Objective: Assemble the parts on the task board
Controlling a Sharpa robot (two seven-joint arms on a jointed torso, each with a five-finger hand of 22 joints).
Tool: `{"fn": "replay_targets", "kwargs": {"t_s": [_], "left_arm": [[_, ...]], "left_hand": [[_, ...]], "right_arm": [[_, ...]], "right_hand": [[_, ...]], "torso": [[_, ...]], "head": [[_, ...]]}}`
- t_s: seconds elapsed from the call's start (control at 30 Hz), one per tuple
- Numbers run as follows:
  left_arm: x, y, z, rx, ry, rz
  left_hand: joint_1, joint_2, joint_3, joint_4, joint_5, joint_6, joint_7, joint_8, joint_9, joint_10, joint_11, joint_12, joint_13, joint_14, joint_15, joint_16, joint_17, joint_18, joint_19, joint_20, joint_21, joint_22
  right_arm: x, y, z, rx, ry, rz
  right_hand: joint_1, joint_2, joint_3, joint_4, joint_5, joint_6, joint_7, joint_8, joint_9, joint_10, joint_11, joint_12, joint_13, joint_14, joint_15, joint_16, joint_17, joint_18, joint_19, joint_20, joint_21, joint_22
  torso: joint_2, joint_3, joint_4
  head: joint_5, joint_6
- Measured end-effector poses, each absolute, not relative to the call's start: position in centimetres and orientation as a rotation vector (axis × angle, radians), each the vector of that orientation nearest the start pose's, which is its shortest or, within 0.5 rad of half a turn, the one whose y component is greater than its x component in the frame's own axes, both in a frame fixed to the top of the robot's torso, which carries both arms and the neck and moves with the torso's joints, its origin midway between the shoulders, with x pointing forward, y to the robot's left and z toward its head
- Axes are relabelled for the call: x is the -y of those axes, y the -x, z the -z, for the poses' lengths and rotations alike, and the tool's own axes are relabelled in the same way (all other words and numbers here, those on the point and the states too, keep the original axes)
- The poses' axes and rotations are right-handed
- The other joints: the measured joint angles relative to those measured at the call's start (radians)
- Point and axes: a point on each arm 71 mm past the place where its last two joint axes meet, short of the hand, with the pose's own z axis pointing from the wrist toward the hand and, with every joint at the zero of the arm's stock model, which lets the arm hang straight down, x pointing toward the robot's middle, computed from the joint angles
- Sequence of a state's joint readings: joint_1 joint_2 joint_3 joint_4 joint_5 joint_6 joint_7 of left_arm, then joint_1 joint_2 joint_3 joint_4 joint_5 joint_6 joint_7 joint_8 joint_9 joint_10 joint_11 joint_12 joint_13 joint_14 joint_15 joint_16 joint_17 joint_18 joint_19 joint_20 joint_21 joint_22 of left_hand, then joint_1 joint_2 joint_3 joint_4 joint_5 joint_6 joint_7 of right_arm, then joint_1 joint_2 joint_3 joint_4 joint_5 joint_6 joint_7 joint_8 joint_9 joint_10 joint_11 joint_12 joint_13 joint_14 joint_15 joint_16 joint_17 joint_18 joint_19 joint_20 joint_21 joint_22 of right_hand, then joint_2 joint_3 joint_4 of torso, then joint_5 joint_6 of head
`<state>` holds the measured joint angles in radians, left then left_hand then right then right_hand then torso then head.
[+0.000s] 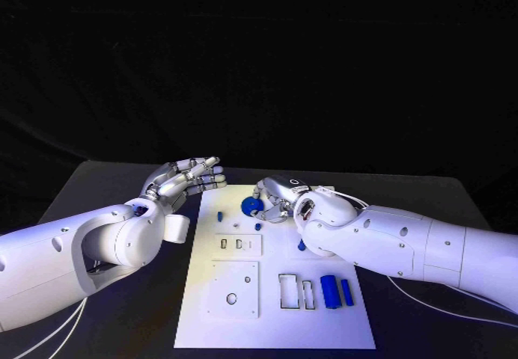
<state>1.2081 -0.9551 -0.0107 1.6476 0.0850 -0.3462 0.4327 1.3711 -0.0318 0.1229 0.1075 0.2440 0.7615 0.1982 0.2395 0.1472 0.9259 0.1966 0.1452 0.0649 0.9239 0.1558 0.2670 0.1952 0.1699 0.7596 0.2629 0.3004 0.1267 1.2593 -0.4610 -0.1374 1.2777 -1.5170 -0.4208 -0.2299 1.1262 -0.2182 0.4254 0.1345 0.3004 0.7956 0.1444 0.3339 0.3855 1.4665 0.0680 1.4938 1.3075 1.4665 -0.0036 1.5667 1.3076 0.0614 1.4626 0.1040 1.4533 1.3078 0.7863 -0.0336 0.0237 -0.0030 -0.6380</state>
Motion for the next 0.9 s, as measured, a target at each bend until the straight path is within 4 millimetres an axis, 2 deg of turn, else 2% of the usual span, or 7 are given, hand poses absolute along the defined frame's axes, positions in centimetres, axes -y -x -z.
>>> {"fn": "replay_targets", "kwargs": {"t_s": [0.4,0.53,0.73,0.83,0.9], "left_arm": [[-23.3,-47.2,15.4,-1.308,1.190,1.581],[-23.3,-47.2,15.4,-1.308,1.191,1.580],[-23.6,-47.3,15.4,-1.305,1.192,1.574],[-23.7,-47.4,15.5,-1.303,1.193,1.571],[-23.7,-47.4,15.5,-1.302,1.193,1.569]], "left_hand": [[0.000,0.000,0.000,0.000,0.000,0.000,0.000,0.000,0.000,0.000,0.000,0.000,0.000,0.000,0.000,0.000,0.001,0.000,0.000,0.000,0.000,-0.001],[0.000,0.000,0.000,0.000,0.000,0.000,0.000,0.000,0.000,0.000,0.000,0.000,0.000,0.000,0.000,0.000,0.001,0.000,0.000,0.000,0.000,-0.001],[0.000,0.000,0.000,0.000,0.000,0.000,0.000,0.000,0.000,0.000,0.000,0.000,0.000,0.000,0.000,0.000,0.001,0.000,0.000,0.000,0.000,-0.001],[0.000,0.000,0.000,0.000,0.000,0.000,0.000,0.000,0.000,0.000,0.000,0.000,0.000,0.000,0.000,0.000,0.001,0.000,0.000,0.000,-0.004,-0.001],[0.000,0.000,0.000,0.000,0.000,0.000,0.000,0.000,0.000,0.000,0.000,0.000,0.000,0.000,0.000,0.000,0.001,0.000,0.000,0.000,-0.004,-0.001]], "right_arm": [[8.6,-51.2,19.1,-1.589,0.218,-0.624],[9.6,-50.7,19.0,-1.582,0.204,-0.633],[12.5,-50.0,17.5,-1.523,0.142,-0.655],[15.0,-49.9,15.9,-1.492,0.090,-0.682],[16.8,-50.0,15.0,-1.486,0.054,-0.700]], "right_hand": [[0.000,0.000,0.001,0.007,0.021,0.004,-0.004,0.003,-0.002,0.000,0.000,0.004,0.000,0.000,0.000,0.000,0.000,0.000,0.000,0.000,0.000,0.000],[0.000,0.000,0.004,0.009,0.043,0.004,-0.004,0.003,-0.003,0.000,0.000,0.010,0.000,0.000,0.000,0.000,0.000,0.000,0.000,0.000,0.000,0.000],[0.016,0.005,0.013,0.000,0.050,0.004,-0.004,0.003,-0.004,0.000,0.000,0.010,0.000,0.000,0.000,0.000,0.000,0.000,0.000,0.000,0.000,0.000],[0.030,-0.003,0.023,-0.009,0.044,0.004,-0.004,0.003,-0.006,0.000,0.000,0.010,0.000,0.000,0.000,0.000,0.000,0.000,0.000,0.000,-0.001,0.000],[0.052,-0.016,0.028,-0.021,0.028,0.004,-0.004,-0.002,-0.009,0.000,0.000,0.010,0.000,0.000,0.000,0.000,0.000,0.000,0.000,0.000,-0.013,0.000]], "torso": [[0.000,0.0009,0.0001],[0.000,0.0010,-0.0002],[-0.003,0.0012,-0.0033],[-0.005,0.0024,-0.0059],[-0.007,0.0032,-0.0080]], "head": [[0.002,0.001],[0.002,0.001],[0.004,0.003],[0.004,0.005],[0.005,0.005]]}}
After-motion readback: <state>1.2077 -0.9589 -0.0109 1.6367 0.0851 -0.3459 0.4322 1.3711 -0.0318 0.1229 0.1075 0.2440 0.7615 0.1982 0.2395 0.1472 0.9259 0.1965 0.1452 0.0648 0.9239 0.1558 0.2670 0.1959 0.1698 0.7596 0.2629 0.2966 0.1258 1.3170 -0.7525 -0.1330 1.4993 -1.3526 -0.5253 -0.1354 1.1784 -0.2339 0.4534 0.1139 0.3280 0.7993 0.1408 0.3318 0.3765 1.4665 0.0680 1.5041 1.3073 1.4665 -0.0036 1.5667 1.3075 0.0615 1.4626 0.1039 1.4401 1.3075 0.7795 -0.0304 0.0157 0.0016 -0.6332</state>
